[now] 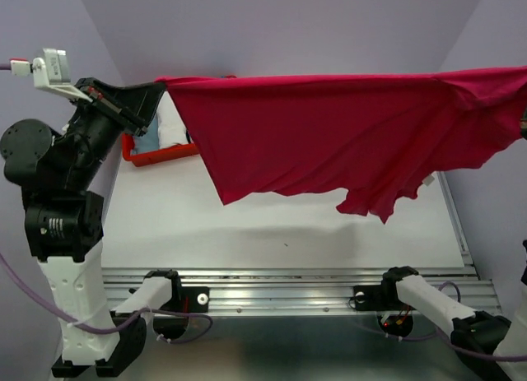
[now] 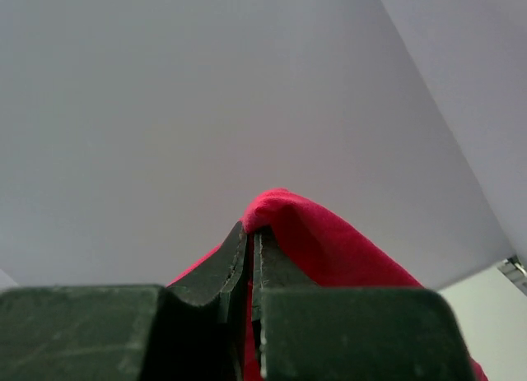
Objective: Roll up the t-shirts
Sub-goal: Fold the T-shirt at the center of the board.
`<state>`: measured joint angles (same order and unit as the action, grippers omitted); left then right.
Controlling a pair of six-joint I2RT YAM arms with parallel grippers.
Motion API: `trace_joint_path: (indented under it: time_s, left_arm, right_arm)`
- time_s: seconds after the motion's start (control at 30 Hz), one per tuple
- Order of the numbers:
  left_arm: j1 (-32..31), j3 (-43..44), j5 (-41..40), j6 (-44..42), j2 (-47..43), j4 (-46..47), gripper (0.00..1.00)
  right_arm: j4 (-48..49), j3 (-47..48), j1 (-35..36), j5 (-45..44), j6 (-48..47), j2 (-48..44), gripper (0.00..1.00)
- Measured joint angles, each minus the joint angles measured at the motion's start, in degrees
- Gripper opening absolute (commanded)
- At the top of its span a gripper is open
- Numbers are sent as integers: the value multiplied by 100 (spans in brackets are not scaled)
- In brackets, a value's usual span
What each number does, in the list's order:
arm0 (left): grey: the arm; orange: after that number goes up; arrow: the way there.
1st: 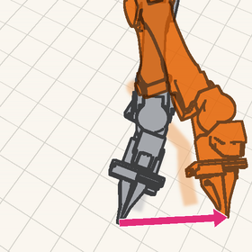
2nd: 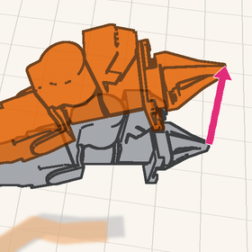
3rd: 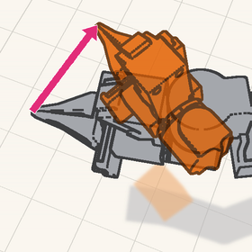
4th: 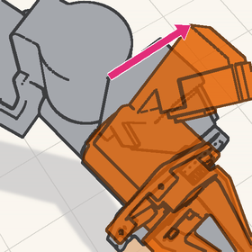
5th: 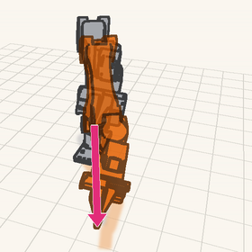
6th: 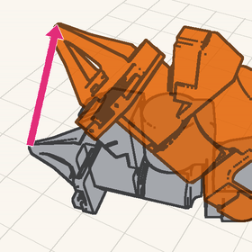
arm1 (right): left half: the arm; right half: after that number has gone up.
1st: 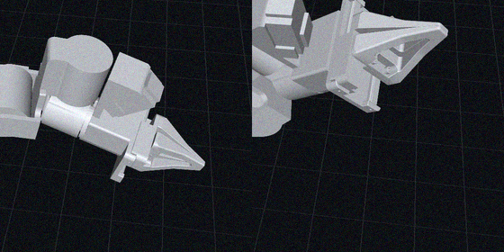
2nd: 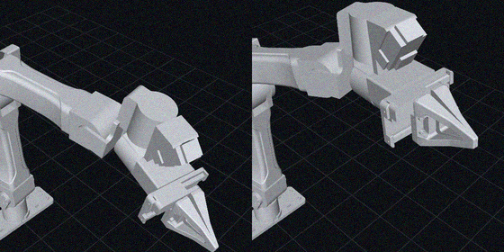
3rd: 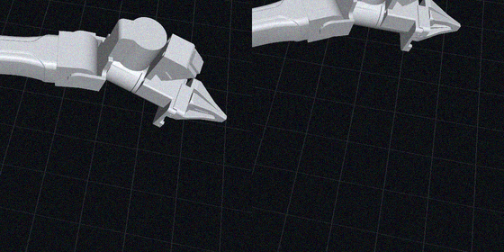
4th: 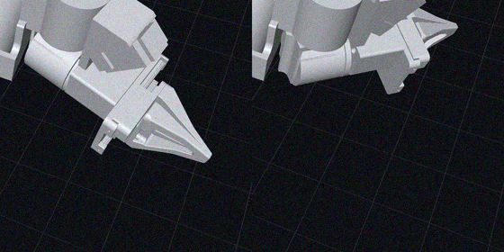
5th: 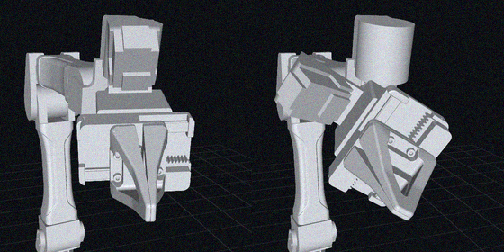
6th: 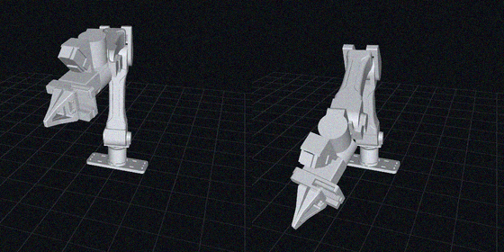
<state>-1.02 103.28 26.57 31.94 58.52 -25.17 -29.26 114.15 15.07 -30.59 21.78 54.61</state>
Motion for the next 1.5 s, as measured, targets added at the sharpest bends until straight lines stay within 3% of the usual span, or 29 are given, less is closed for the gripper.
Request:
trace_joint_path:
  time_s: [0.2, 0.37, 0.53, 0.73, 1.0, 1.13, 1.27, 1.5]
  left_arm:
    - [0, 632, 153, 48, -304, -219, 0]
    - [-15, 518, 293, 57, -678, -271, 0]
    - [-39, -306, 345, 48, -918, -258, 0]
    - [-50, -2087, 173, -63, -752, -431, 0]
    - [-35, -4505, -452, -282, 284, -125, 0]
    - [-31, -5018, -778, -323, 1165, 50, 0]
    - [-4, -5051, -1023, -343, 1665, 199, 0]
    - [289, -4607, -1368, -413, 2122, 306, 0]
  right_arm:
    - [-37, 302, 0, 42, -85, -643, 1]
    - [-138, 492, 0, 33, -164, -968, 1]
    - [-431, 330, 0, -212, -299, -994, 1]
    - [-627, -920, 2, -654, -518, -695, 1]
    - [-273, -2876, 0, -935, -693, 1349, 1]
    - [205, -3377, -201, -640, -699, 3112, 1]
    - [555, -3287, -385, -264, -695, 4594, 1]
    - [944, -2039, -411, 393, -579, 6240, 1]
